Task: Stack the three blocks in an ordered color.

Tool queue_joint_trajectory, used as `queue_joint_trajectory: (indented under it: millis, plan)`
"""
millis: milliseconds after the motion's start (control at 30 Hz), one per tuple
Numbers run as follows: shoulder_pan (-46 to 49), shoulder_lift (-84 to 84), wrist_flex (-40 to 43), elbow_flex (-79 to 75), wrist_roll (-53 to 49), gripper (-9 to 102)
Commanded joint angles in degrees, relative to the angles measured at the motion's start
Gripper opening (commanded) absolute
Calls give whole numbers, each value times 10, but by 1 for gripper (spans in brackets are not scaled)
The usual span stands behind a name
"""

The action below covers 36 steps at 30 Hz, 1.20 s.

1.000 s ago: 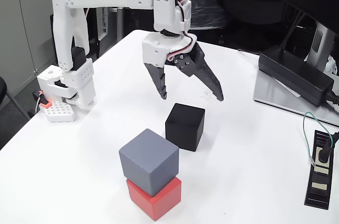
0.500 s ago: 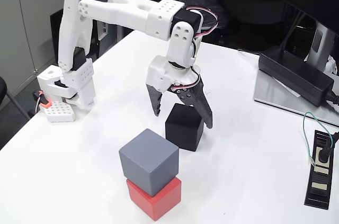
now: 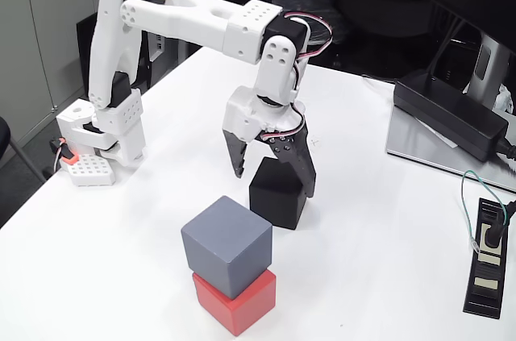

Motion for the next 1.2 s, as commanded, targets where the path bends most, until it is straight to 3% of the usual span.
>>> queue_joint_trajectory:
  millis: [0, 300, 533, 700, 1167]
  plan:
    - [-4, 4, -6, -10, 4, 25]
    - [2, 8, -66, -9, 4, 8]
    - [2, 11, -57, -33, 4, 8]
    - [5, 13, 15, -112, 4, 7]
    - [43, 153, 9, -175, -29, 8]
